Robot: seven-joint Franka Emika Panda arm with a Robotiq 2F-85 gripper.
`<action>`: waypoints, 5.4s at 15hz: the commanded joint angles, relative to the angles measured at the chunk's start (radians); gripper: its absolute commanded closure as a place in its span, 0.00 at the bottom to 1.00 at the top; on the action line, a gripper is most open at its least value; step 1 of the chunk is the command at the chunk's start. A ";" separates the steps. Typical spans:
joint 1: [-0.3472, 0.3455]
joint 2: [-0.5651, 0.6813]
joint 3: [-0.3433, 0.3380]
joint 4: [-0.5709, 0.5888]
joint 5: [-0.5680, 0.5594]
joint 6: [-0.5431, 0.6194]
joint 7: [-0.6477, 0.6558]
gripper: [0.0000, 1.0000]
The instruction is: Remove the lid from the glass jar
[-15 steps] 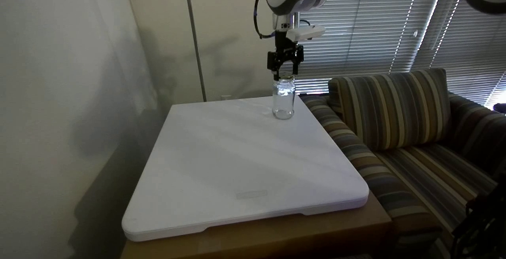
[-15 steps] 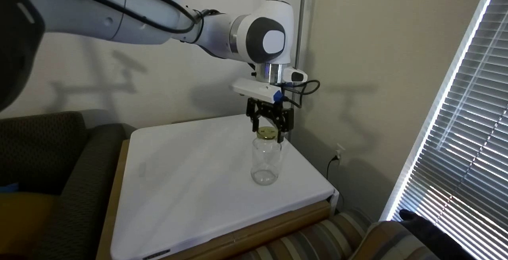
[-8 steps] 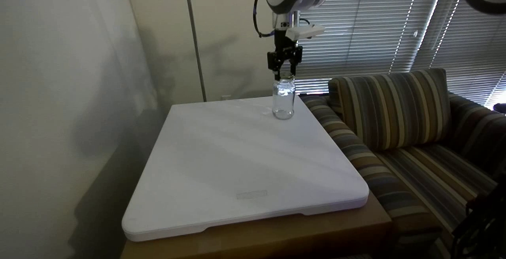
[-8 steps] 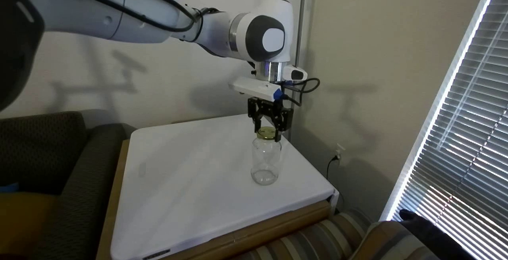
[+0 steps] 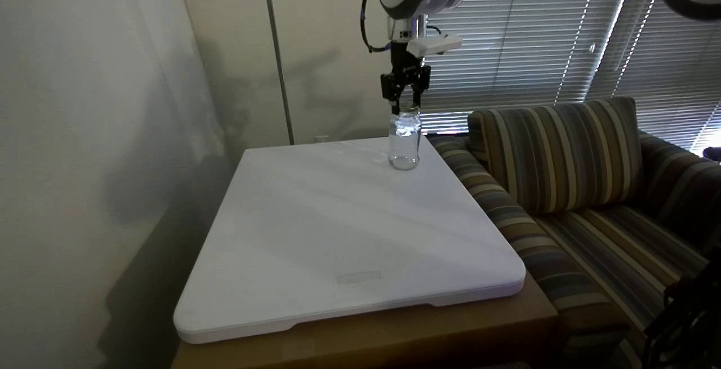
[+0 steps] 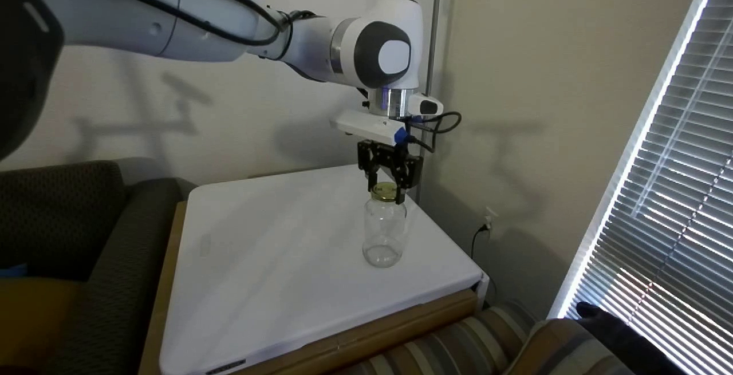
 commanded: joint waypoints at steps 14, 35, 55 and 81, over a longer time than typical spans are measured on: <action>0.008 0.006 -0.010 0.050 -0.012 -0.004 0.002 0.53; 0.123 -0.027 0.012 0.058 -0.054 -0.094 -0.086 0.53; 0.223 0.175 0.056 0.204 -0.042 -0.022 -0.044 0.53; 0.220 0.212 0.062 -0.044 -0.027 0.293 0.029 0.53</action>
